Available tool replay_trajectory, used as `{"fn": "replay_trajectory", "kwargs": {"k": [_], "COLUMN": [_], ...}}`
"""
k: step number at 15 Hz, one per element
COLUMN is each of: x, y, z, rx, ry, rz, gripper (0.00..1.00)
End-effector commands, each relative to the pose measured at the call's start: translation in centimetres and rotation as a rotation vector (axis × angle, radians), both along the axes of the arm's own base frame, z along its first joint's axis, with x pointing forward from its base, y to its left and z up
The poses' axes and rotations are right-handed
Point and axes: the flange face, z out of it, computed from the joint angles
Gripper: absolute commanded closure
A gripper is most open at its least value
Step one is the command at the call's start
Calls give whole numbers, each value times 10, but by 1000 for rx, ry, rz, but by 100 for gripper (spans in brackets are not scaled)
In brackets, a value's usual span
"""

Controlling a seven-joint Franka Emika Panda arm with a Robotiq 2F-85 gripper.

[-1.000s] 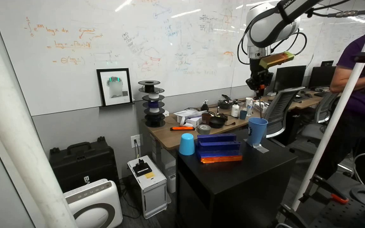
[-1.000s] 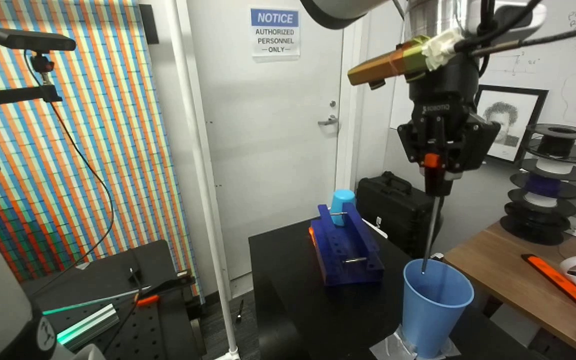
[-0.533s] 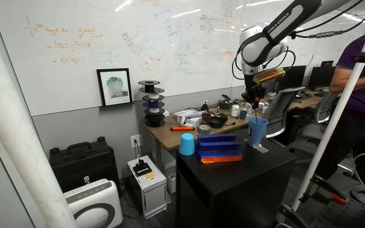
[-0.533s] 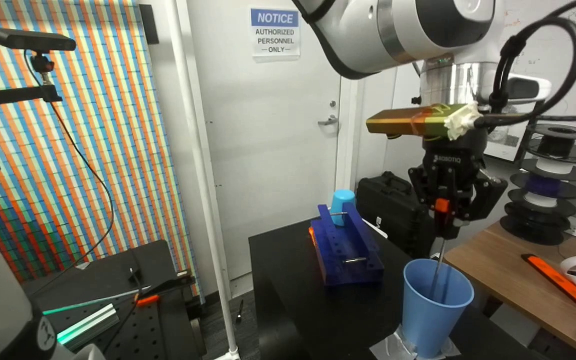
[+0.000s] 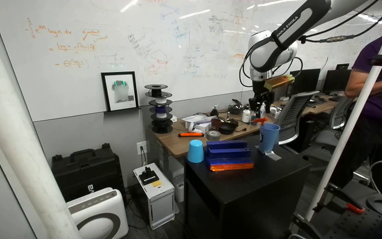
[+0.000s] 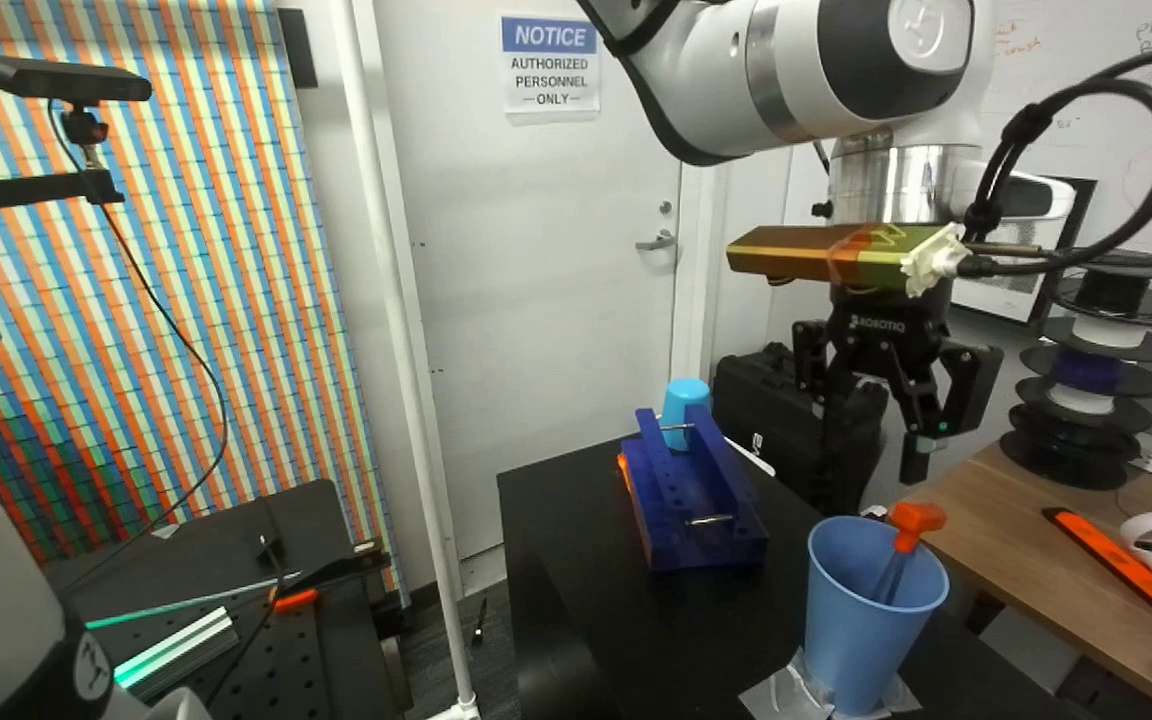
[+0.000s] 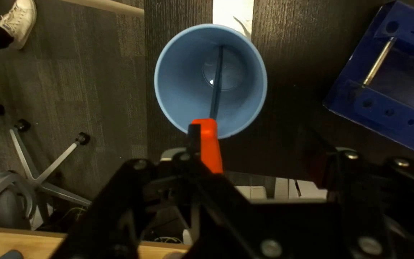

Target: Put the orange object in the cup

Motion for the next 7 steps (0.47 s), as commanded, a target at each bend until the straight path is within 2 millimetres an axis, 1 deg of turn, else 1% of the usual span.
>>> {"fn": "replay_trajectory", "kwargs": {"k": [1, 2, 4, 6, 7], "x": [-30, -38, -58, -82, -93], "y": [29, 39, 64, 91, 102], "z": [51, 61, 78, 86, 86], "rx": [43, 56, 89, 133, 152], "ry": [-42, -37, -5, 52, 107], "rz": [139, 185, 288, 375, 361], "gripper": [2, 0, 0, 0, 0]}}
